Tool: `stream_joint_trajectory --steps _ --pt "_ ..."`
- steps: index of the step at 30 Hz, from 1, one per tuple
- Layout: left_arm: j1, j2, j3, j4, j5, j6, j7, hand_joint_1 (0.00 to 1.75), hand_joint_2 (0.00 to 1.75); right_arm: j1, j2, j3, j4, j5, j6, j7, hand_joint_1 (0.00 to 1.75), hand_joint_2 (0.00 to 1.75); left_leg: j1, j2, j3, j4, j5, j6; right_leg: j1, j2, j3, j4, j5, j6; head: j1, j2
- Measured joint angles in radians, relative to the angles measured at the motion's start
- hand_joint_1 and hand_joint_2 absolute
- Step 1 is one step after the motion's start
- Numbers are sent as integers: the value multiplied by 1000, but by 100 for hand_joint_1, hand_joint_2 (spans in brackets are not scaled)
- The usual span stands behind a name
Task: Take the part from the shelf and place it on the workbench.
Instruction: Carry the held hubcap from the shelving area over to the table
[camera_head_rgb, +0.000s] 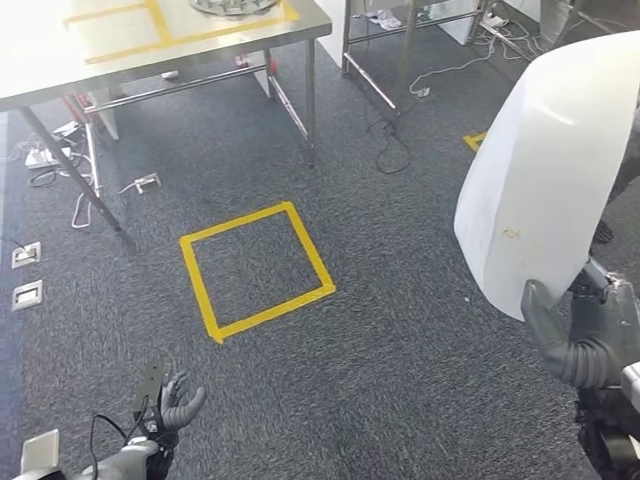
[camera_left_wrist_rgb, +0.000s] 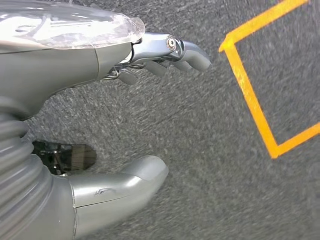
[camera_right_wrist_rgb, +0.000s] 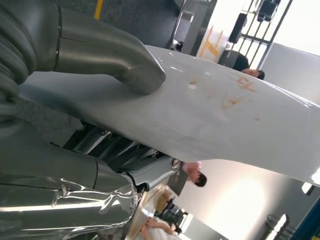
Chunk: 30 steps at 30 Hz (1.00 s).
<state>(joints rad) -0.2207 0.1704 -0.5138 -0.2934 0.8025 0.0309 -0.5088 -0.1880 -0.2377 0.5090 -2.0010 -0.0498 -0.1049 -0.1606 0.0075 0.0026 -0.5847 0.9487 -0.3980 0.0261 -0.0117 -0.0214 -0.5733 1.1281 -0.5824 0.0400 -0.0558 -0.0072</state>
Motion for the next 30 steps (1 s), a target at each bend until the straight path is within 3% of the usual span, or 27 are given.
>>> stream_joint_trajectory --steps 1,2,3,4,5,7,9,11,13,15,17,18,19,21,23,24,27,29,30 --pt "-1 0 0 0 0 -1 0 0 175 1 0 -1 0 0 0 0 175 175 -1 -12 0 0 0 2 1 10 -36 75 -27 0 2 0" --pt "-1 -1 0 0 0 -1 0 0 175 2 0 -2 0 0 0 0 175 175 -2 -24 1 1 0 3 1 15 -63 124 -37 -1 3 0" --pt "-1 -1 0 0 0 -1 0 0 175 3 0 -2 0 0 0 0 175 175 -3 -38 2 1 0 3 2 18 -75 140 -28 -4 4 0" --pt "0 -2 0 0 0 -1 0 0 175 2 0 -2 0 -1 0 0 175 175 -4 -52 4 1 0 3 2 21 -65 109 3 -8 4 0" --pt "-1 -2 0 0 -1 -2 0 0 175 2 0 -3 0 -1 1 0 175 175 -5 -66 7 2 0 3 3 31 -38 42 47 -14 4 0" --pt "-2 -6 0 0 -2 -3 0 0 175 -1 0 -5 0 -1 1 0 175 175 -6 -91 9 3 0 0 2 72 20 -100 115 -28 5 0" --pt "-4 -7 0 0 -2 -4 0 0 175 -4 0 -8 0 -1 3 -2 175 175 -5 -112 0 4 3 -8 2 94 52 -166 127 -34 6 0" --pt "-1 -3 0 0 -3 -4 2 0 175 -10 0 -10 1 -1 4 -2 175 175 -3 -131 -10 3 9 -21 -1 75 62 -181 126 -37 7 0" --pt "1 -2 0 0 -3 -4 4 0 175 -15 1 -11 1 -1 5 -2 175 175 -6 -102 -28 35 -11 -32 -8 52 66 -194 135 -43 0 0" --pt "-3 -2 0 0 -3 -4 6 0 175 -18 1 -12 1 -2 6 -3 175 175 -6 -42 -85 150 -73 -43 -8 26 68 -200 138 -47 -9 0" --pt "-4 -2 0 0 -3 -4 8 0 175 -18 1 -13 4 -2 7 -3 175 175 2 -15 -150 279 -121 -53 -7 0 67 -199 137 -48 -13 0" --pt "-3 -3 0 0 -3 -4 9 0 175 -18 1 -13 6 -2 7 -3 175 175 6 -11 -162 302 -121 -58 -7 -13 66 -198 136 -48 -13 0" --pt "-2 -4 0 0 -3 -4 9 0 175 -17 1 -13 8 -2 8 -3 175 175 10 -8 -153 286 -102 -62 -8 -24 66 -197 134 -46 -14 0" --pt "-2 -4 0 0 -3 -4 10 0 175 -18 1 -13 13 -2 8 -3 175 175 14 17 -84 158 -38 -66 -9 -45 68 -193 128 -39 -17 0" --pt "-6 -4 0 -1 -3 -6 12 0 175 -18 1 -13 15 -2 8 -5 175 175 10 47 -21 39 -2 -58 -4 -61 70 -188 120 -27 -24 0" --pt "-8 -3 0 -1 -4 -6 12 0 175 -19 1 -14 15 -2 7 -7 175 175 8 53 -9 14 -1 -51 0 -68 71 -187 117 -22 -23 0" --pt "-7 -2 0 -2 -6 -7 14 0 175 -20 1 -15 16 -2 7 -11 175 175 4 24 -10 10 -6 -27 -2 -87 77 -186 107 -7 -10 0" --pt "-7 -1 0 -2 -7 -7 14 0 175 -21 1 -16 17 -2 7 -13 175 175 6 7 -7 7 -4 -14 -7 -51 60 -139 71 1 -4 0" --pt "-9 -1 0 -2 -7 -7 14 0 175 -21 1 -16 18 -2 7 -14 175 175 8 -2 -6 6 -4 -9 -9 -23 33 -81 38 2 -1 0"
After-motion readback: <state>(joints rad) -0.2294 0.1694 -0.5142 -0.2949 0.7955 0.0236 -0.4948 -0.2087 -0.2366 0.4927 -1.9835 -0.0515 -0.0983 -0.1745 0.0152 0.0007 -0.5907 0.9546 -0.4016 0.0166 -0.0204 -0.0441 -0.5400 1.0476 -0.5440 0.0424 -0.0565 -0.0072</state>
